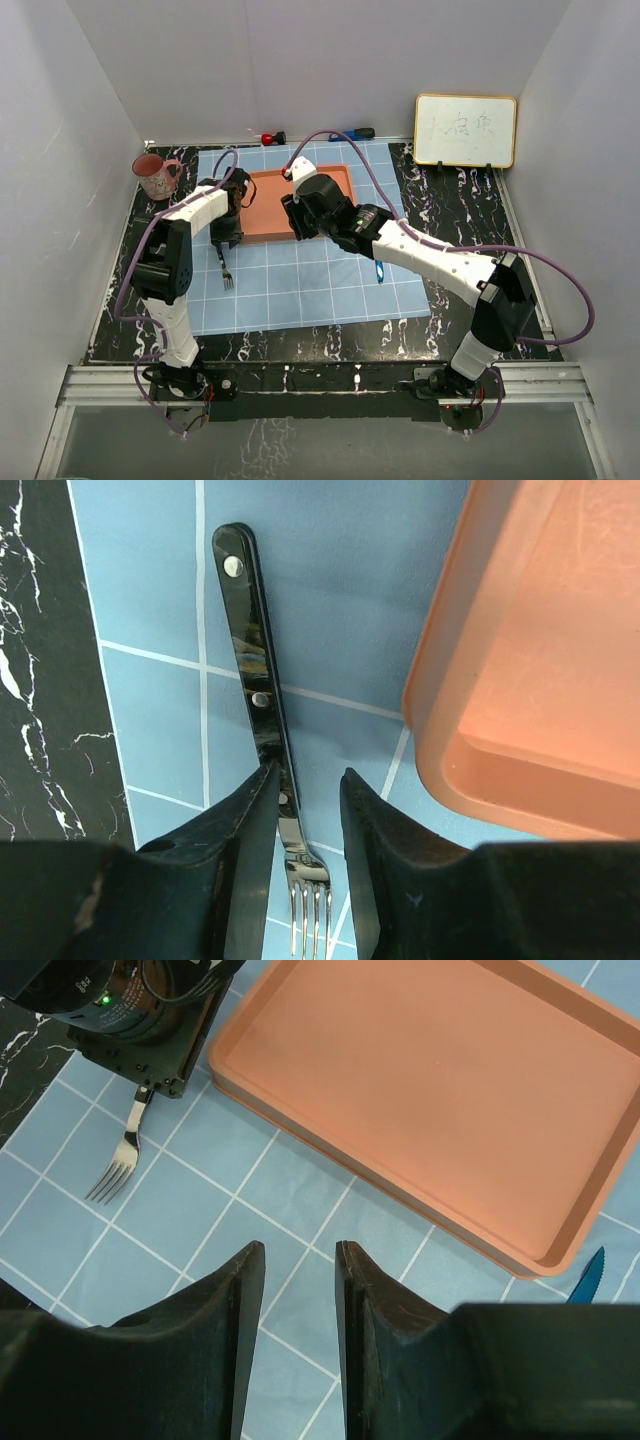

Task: Set the dinner table for one person
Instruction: Pick up the fork from the napkin.

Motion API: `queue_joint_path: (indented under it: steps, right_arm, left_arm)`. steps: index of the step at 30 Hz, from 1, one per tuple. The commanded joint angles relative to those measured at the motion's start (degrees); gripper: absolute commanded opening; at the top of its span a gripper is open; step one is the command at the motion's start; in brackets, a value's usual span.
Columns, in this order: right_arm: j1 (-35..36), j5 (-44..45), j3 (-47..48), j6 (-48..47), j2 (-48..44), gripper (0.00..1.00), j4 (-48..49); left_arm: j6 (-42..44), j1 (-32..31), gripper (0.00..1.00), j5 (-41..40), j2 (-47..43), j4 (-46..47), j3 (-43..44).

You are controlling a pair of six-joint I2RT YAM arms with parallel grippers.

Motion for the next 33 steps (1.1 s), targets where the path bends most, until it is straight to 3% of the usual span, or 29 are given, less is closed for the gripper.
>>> queue_joint_path:
  steps: [1,14,33]
  right_arm:
    - [-0.1,0.4,-0.4,-0.1,-2.9,0.33,2.9]
    - [-0.2,0.5,-1.1,0.0,-3.7,0.34,2.5]
    - [-0.3,-0.1,-1.7,0.4,-4.1,0.34,2.6]
  left_arm:
    - [-1.0,0.0,0.31,-0.2,-4.2,-2.2,0.0]
    - [-3.1,0.6,0.36,-2.5,-3.9,-1.8,-2.6]
    - [-4.9,7.0,0.34,7.9,-3.8,9.1,-9.8]
